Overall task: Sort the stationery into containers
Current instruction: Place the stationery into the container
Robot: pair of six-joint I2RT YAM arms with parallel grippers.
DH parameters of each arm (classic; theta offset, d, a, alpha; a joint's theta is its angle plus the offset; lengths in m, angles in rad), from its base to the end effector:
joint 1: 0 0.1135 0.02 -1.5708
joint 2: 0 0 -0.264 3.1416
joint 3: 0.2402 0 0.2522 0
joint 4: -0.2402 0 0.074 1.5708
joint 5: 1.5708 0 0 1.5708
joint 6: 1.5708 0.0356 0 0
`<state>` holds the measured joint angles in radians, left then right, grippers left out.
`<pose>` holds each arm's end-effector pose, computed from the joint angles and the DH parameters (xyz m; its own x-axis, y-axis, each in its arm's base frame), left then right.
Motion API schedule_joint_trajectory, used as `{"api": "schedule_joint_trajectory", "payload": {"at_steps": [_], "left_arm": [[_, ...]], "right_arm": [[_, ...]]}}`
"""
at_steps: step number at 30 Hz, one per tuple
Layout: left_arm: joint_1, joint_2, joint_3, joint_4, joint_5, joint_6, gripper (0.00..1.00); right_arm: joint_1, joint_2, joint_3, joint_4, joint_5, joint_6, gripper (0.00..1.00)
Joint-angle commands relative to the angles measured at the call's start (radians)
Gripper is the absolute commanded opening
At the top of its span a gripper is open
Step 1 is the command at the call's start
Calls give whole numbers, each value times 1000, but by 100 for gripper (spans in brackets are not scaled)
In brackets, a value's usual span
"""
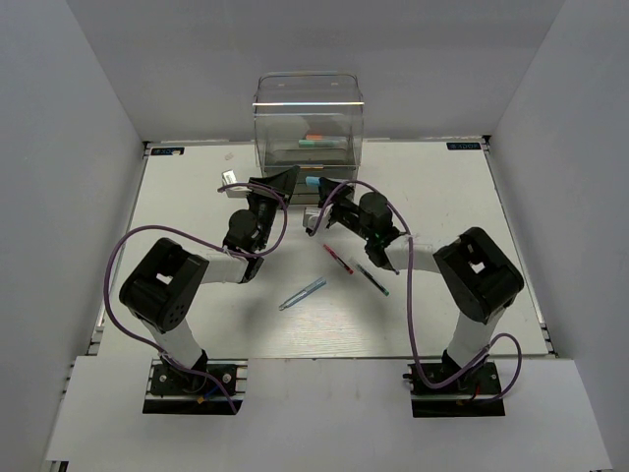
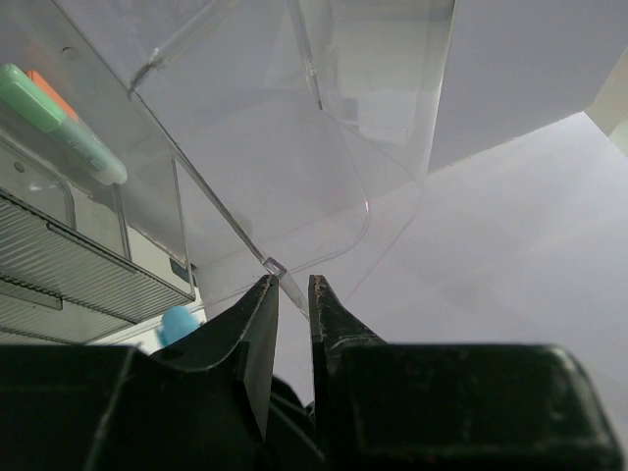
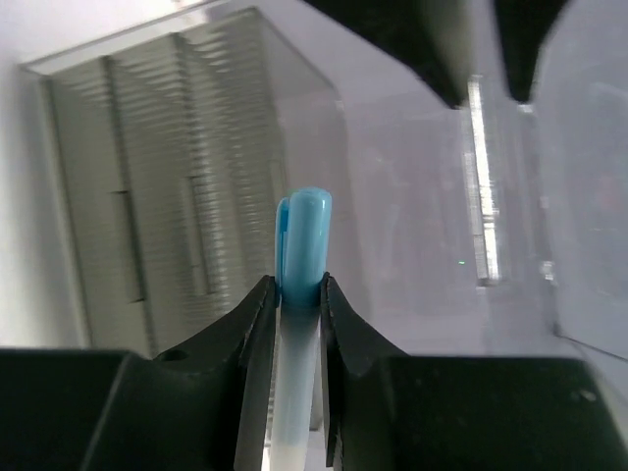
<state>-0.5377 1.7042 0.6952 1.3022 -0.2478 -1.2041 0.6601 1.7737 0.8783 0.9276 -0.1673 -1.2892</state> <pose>0.2967 -0.1668 0.2312 -0.1863 -0.9426 -0.2771 0.3374 0.2035 -0.9191 0.2983 0.2391 0.2219 0.7142 -0.6447 -0.2726 -0.1801 0.2071 -0.9616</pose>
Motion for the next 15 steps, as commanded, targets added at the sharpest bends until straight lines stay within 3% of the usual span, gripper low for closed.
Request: {"api": "schedule_joint_trajectory", "payload": {"at_steps": [1,7,15], "left_arm": [[10,-51,18,155,-7,8,31],[10,-41,18,155,-7,8,31],[10,-41,18,146,-7,8,31]], "right_arm": [[-17,29,59,154,-12,-28,0],[-36,107,99,258,-44,-84,0],[-63,204,189,277,-57,-134,0]]}}
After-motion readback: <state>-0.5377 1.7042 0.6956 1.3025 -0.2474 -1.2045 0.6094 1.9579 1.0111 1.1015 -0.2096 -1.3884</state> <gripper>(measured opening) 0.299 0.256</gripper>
